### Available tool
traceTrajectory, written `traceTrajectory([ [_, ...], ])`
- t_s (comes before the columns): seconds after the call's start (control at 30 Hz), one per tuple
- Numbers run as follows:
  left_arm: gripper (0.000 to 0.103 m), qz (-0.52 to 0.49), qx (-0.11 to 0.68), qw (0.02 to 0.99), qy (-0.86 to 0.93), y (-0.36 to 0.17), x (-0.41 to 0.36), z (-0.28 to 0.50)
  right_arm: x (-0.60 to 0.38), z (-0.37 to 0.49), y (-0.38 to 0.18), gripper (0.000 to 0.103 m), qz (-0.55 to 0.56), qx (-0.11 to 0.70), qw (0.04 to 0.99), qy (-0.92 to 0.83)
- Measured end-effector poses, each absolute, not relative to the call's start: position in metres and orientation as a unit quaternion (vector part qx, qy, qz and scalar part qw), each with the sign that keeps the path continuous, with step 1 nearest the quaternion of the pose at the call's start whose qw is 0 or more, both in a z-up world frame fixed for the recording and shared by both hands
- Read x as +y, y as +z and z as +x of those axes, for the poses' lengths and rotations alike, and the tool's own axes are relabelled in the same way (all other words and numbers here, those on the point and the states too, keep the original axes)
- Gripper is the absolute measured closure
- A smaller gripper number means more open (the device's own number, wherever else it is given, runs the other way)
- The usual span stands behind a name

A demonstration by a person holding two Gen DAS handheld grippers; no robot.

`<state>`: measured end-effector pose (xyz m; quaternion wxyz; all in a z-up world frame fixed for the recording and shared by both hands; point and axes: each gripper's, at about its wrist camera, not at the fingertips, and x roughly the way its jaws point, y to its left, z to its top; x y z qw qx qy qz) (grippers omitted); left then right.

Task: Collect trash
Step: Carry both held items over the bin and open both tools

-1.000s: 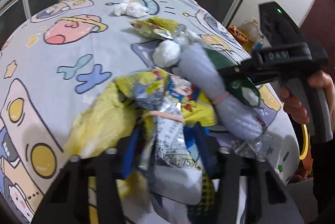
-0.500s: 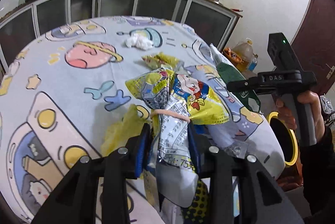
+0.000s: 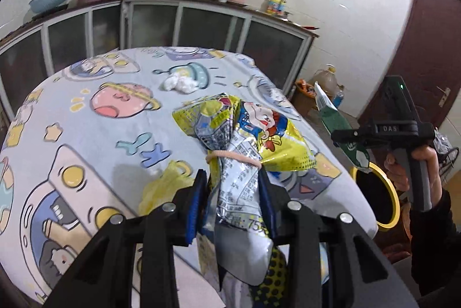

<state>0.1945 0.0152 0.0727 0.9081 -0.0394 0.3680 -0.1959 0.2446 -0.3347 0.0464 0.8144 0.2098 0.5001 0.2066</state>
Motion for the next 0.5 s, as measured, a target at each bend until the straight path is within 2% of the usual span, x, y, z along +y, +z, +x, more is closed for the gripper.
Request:
traceTrajectory([
  [0.5, 0.070, 0.009, 0.349, 0.878, -0.327, 0.084, -0.114, 0.203, -0.473, 0.135, 0.051, 0.046, 0.271, 0.437, 0.855, 0.066],
])
